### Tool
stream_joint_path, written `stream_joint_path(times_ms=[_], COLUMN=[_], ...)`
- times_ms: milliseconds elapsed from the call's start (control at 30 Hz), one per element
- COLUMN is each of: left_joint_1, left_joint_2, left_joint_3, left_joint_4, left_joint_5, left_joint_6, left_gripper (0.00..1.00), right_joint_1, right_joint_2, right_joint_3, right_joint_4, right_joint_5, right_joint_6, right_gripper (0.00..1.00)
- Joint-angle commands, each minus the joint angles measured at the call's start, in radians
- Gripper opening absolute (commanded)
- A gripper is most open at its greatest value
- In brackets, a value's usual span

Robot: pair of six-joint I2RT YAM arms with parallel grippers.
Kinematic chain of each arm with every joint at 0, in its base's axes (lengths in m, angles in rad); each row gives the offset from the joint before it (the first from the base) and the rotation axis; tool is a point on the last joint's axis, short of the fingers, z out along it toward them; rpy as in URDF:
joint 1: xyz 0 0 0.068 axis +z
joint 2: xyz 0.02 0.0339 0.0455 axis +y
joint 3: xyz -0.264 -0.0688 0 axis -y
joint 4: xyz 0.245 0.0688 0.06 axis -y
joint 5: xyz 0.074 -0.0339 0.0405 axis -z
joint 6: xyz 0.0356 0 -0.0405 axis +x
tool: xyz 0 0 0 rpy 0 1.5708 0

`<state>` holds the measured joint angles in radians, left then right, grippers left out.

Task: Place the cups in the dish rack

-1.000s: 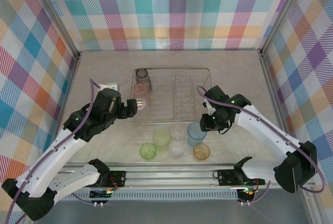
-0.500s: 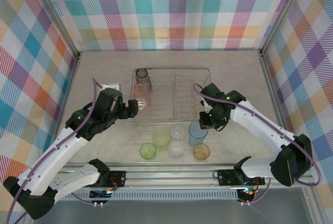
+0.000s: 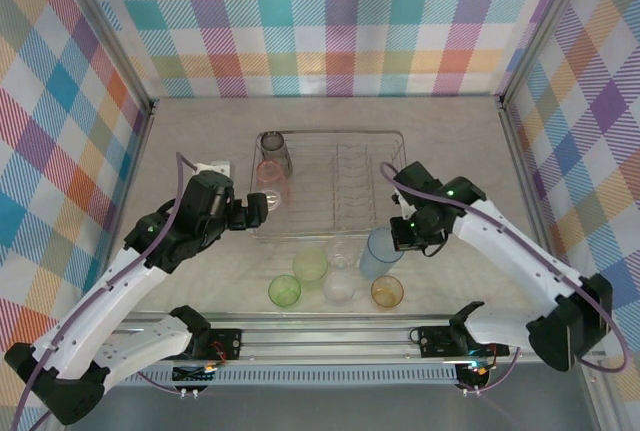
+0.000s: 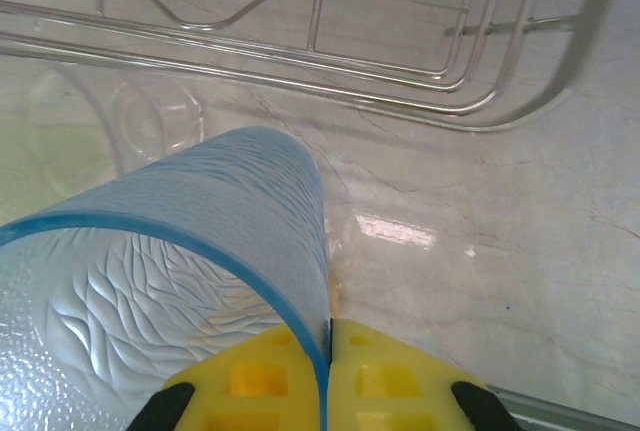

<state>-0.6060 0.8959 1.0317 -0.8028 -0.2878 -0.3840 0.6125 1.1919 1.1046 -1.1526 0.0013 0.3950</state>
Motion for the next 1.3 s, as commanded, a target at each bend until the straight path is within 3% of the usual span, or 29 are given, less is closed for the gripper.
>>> stream_joint_path(times_ms=[0,133,333,667,833,1133,1267], left_joint_1=[0.006,0.006,0.006,0.001,-0.022,-0.047,-0.053], left_joint_2=[-0.036,-0.059,-0.084,-0.002,0.047,0.099,0.112], left_joint_3=[-0.019,-0.038,-0.086,-0.148,-0.143,-0.134,-0.143], left_joint_4=[0.057,0.13,0.313,0.657,0.79,0.901,0.941], left_joint_5=[0.036,0.131,0.37,0.765,0.883,0.913,0.93], left_joint_6=[0.004,0.012,0.024,-0.034,-0.07,-0.106,-0.114], left_gripper=[1.0,1.0,1.0,1.0,1.0,1.0,1.0], right_joint_1=[-0.014,-0.116,-0.345,-0.443,-0.442,-0.409,-0.372], right_joint_2=[-0.086,-0.164,-0.186,-0.103,-0.043,-0.011,-0.01], right_joint_3=[0.063,0.104,0.152,0.058,0.053,-0.012,-0.025], right_joint_4=[-0.071,-0.055,0.058,0.503,0.708,0.947,0.935], right_joint_5=[0.002,-0.115,-0.459,-1.018,-1.144,-1.279,-1.274], right_joint_6=[-0.038,-0.086,-0.154,0.051,0.184,0.313,0.281], right_gripper=[0.0,0.0,0.0,0.0,0.0,0.0,0.0])
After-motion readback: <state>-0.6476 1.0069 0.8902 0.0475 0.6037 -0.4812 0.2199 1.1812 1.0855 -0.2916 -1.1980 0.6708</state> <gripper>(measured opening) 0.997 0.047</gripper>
